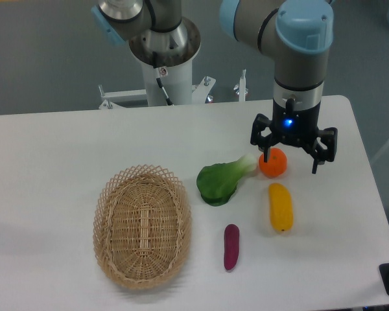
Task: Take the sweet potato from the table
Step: 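Move the open gripper over the purple sweet potato, then lower the gripper around the purple sweet potato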
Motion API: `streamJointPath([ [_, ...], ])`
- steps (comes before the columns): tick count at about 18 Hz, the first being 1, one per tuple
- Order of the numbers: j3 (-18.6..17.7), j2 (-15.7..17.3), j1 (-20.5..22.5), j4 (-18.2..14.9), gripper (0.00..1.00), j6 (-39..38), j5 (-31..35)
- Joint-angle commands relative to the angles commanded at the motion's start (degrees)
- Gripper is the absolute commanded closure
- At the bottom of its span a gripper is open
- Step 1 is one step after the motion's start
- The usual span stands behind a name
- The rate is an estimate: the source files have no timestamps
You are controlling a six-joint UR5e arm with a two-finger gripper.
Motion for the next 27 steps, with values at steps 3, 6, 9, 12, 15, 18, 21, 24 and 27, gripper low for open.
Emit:
streamJointPath([
  [3, 0.53, -0.62, -0.70, 0.18, 0.00, 0.00, 0.00],
  [6, -0.44, -0.62, -1.49, 0.35, 0.00, -0.26, 0.00],
  [9, -1.32, -0.79, -2.90, 0.18, 0.00, -1.22, -0.44],
  [12, -1.76, -3.07, -5.71, 0.44, 0.00, -5.43, 0.09],
  [15, -1.58, -5.71, -8.43, 2.27, 0.00, -11.05, 0.00],
  [18, -2.54, -7.90, -10.72, 4.57, 0.00, -13.36, -0.09],
  [21, -2.81, -11.59, -11.77, 6.14, 0.00, -12.40, -0.09],
  [24, -2.72, -14.23, -11.78, 7.38, 0.00, -10.65, 0.00],
  [27, -2.37, -15.91, -10.55, 7.99, 0.00, -6.95, 0.00],
])
